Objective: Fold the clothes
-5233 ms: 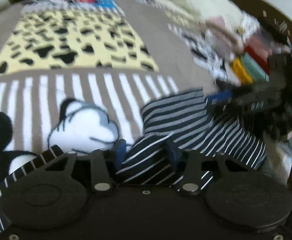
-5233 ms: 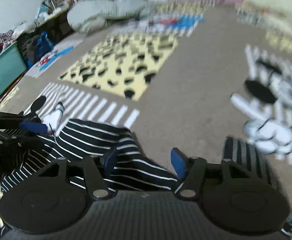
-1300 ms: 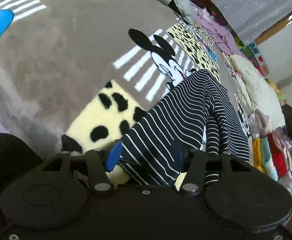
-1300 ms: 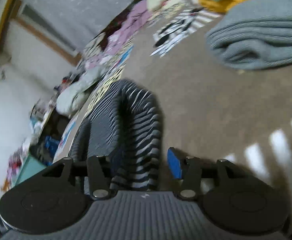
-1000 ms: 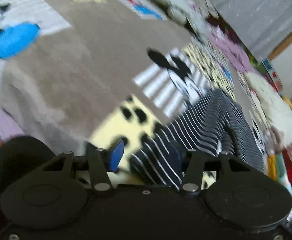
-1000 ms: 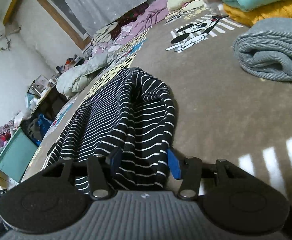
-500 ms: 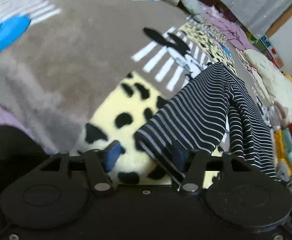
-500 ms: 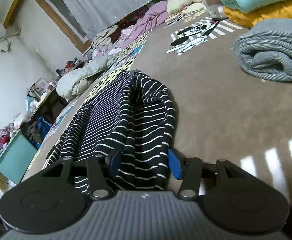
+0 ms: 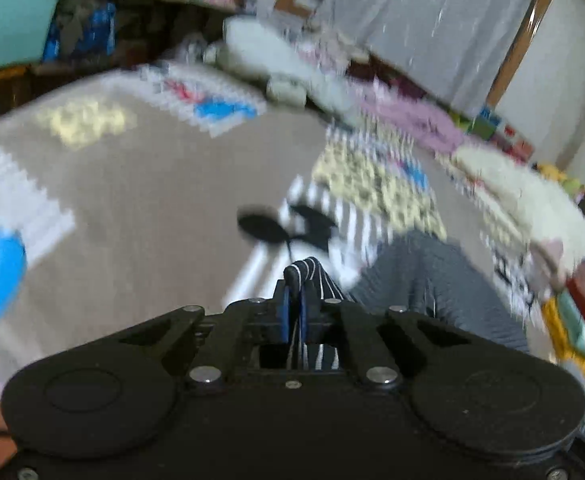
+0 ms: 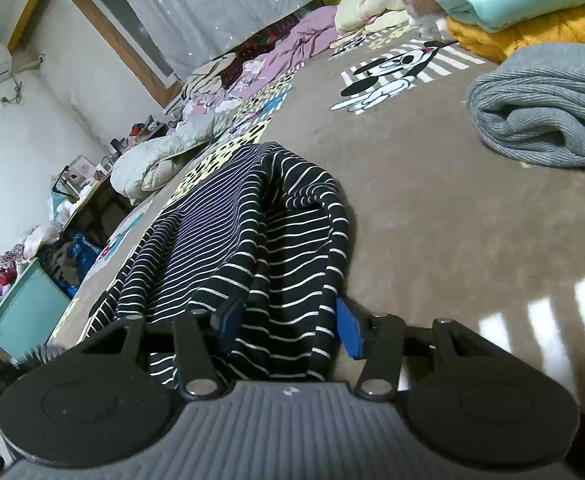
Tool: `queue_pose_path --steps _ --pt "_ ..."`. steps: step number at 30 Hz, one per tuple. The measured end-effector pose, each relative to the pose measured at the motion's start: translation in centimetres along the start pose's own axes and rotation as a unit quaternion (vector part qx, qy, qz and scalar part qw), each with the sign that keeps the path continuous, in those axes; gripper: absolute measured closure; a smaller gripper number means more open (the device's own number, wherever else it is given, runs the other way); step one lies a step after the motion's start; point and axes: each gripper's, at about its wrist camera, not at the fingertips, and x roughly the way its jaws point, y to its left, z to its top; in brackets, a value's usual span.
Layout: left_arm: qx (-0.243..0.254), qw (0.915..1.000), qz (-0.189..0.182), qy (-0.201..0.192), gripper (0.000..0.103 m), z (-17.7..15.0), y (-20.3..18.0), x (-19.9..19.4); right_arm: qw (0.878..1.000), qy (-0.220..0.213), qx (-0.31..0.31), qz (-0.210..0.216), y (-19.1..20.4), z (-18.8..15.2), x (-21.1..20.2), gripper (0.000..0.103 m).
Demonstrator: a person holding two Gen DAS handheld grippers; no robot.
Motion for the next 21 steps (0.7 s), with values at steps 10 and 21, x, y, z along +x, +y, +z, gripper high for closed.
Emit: queue_pose_path --steps 10,21 --pt "0.029 0.9959 0.017 -0.084 0.101 12.5 2.5 1.2 1.000 -0.004 -0.006 -0.005 0.1 -0.1 0.2 0.053" --pt "0.047 0.9957 0.069 -0.040 0.101 15.7 8.1 7.7 1.000 -0.008 -0.009 -0.007 0.1 -0.2 0.1 0.055"
